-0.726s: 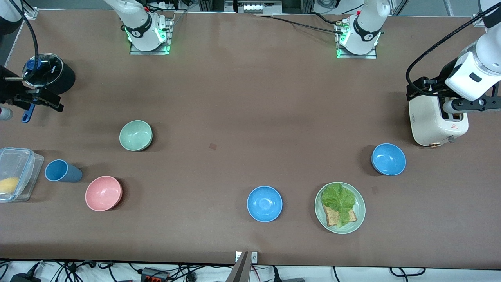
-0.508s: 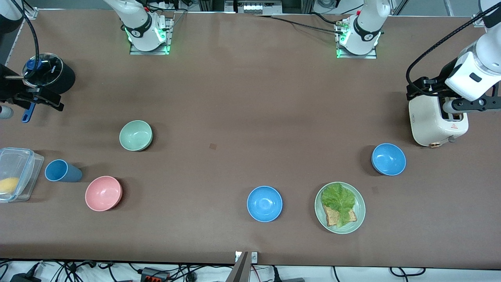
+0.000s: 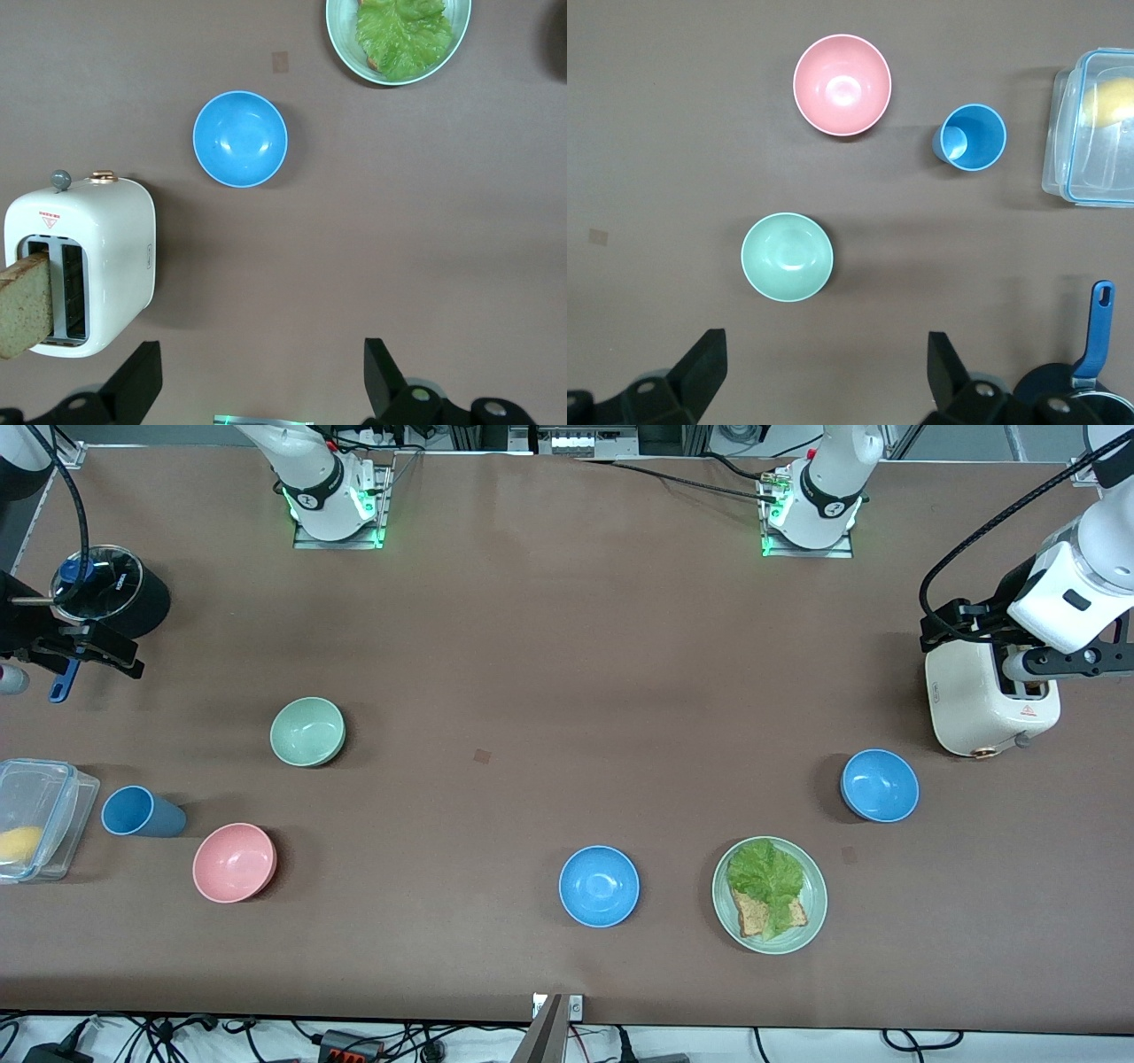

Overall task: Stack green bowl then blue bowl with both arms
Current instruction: 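Reach the right gripper down to the green bowl rim, then grasp the green bowl rim with the right gripper, then carry the green bowl to the table middle while the left gripper reaches the blue bowl, then release the green bowl with the right gripper while the left gripper grasps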

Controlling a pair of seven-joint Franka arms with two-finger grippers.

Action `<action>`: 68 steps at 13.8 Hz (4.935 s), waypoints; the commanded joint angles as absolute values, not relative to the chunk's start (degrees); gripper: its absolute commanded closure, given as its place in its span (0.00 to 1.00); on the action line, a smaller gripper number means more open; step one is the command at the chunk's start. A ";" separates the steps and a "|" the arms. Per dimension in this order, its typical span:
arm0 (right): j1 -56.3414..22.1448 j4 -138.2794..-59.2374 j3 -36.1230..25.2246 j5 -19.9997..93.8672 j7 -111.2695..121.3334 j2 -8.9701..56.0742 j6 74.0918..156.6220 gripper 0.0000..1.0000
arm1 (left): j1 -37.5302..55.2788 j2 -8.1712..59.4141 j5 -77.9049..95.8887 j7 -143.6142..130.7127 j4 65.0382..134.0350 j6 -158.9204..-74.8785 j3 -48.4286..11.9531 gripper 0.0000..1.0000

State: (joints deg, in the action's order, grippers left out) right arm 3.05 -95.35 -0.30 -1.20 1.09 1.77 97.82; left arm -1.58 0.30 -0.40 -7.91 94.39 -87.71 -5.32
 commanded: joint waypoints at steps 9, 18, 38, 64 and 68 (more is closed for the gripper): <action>2.38 -97.21 0.88 -2.11 1.23 13.69 102.39 0.00 | -2.11 1.23 0.44 -7.65 92.64 -86.31 -5.63 0.00; 2.37 -100.55 0.88 -1.67 1.14 29.25 110.82 0.00 | -2.11 1.32 0.44 -7.65 92.64 -86.31 -5.63 0.00; 0.89 -94.33 7.10 6.57 0.09 32.69 103.91 1.00 | -1.50 1.41 0.44 -7.82 92.72 -86.31 -5.63 0.00; -32.08 -77.52 7.56 13.36 -28.20 45.71 104.85 0.00 | -9.76 30.14 -0.09 12.39 90.53 -102.82 -4.92 0.00; -31.29 -76.90 5.90 8.30 -29.09 36.07 103.98 0.00 | -12.03 34.00 -0.18 12.65 90.53 -108.90 -5.01 0.00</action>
